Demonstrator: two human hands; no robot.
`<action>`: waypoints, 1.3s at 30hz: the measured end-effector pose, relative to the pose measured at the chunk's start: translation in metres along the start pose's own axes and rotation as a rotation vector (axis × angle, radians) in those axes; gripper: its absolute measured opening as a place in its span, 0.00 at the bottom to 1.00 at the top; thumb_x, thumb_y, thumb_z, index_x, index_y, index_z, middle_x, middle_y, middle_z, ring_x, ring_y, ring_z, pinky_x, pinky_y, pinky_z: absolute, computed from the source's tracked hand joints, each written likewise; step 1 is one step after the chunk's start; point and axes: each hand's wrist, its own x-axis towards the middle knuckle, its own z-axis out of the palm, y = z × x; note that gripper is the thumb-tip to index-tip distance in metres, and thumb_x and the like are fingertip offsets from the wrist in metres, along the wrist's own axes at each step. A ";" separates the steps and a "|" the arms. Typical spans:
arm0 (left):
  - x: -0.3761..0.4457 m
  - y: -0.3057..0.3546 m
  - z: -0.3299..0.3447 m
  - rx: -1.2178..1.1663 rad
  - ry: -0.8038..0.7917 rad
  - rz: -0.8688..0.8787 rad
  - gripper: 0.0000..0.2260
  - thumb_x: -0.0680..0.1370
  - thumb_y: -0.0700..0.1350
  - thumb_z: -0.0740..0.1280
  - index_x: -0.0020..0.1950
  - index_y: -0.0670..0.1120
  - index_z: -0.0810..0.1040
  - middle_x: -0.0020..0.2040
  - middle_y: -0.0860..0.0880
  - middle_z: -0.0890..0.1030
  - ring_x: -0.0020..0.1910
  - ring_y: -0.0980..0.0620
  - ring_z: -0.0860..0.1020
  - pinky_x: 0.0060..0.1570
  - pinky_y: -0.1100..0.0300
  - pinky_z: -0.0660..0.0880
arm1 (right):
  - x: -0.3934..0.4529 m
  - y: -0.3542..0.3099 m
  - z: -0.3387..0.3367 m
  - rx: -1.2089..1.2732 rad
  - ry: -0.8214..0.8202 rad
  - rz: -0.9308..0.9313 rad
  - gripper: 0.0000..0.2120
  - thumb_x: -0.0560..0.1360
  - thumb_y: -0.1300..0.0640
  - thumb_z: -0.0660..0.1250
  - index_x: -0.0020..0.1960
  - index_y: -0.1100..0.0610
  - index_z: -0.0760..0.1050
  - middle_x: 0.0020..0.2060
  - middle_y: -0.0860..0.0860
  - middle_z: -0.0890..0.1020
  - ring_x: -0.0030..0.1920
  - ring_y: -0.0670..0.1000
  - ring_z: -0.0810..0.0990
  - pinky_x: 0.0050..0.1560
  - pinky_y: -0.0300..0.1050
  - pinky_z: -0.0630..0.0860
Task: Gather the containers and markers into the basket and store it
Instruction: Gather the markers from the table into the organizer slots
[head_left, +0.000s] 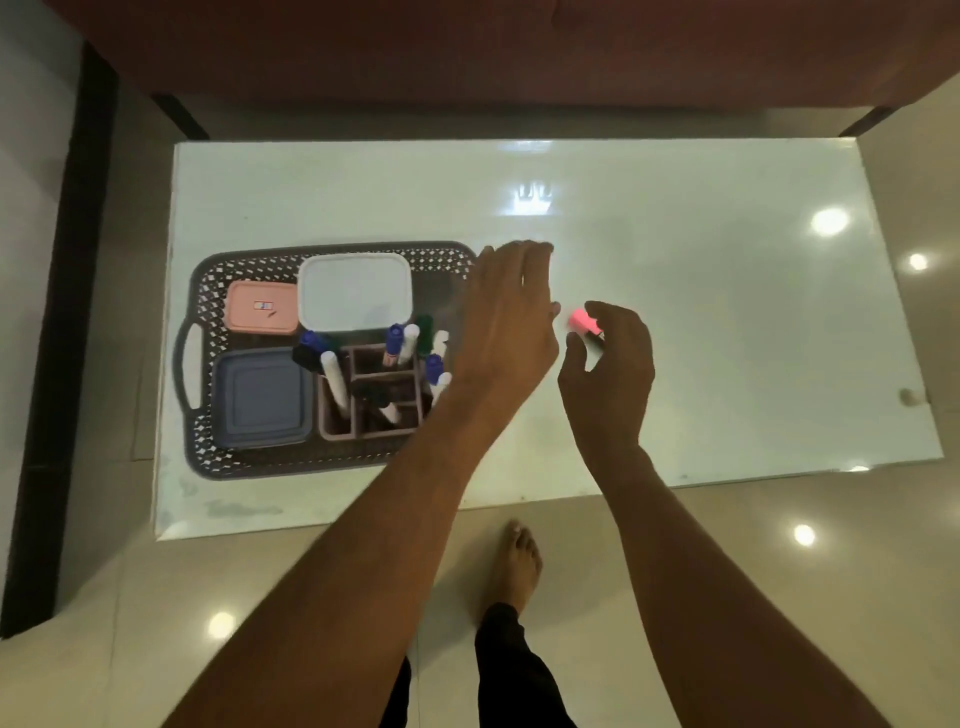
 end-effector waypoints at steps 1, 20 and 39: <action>-0.003 0.008 0.015 0.067 0.003 0.019 0.24 0.72 0.42 0.78 0.66 0.41 0.77 0.62 0.44 0.81 0.64 0.43 0.78 0.71 0.47 0.69 | 0.005 0.012 -0.001 -0.040 -0.039 0.024 0.15 0.76 0.65 0.68 0.62 0.61 0.78 0.56 0.55 0.82 0.58 0.57 0.79 0.61 0.50 0.77; -0.021 0.018 0.138 0.307 -0.223 -0.152 0.26 0.83 0.53 0.64 0.78 0.41 0.67 0.77 0.41 0.70 0.77 0.40 0.68 0.79 0.45 0.54 | 0.038 0.102 0.036 -0.348 -0.343 0.022 0.04 0.77 0.63 0.69 0.51 0.61 0.80 0.45 0.57 0.80 0.44 0.59 0.77 0.43 0.53 0.73; -0.029 0.005 0.007 0.111 0.095 -0.130 0.24 0.84 0.44 0.60 0.78 0.39 0.63 0.76 0.40 0.69 0.78 0.42 0.65 0.81 0.45 0.55 | 0.026 -0.043 0.004 0.170 -0.125 0.142 0.14 0.76 0.61 0.64 0.61 0.56 0.77 0.51 0.50 0.81 0.51 0.54 0.79 0.54 0.49 0.76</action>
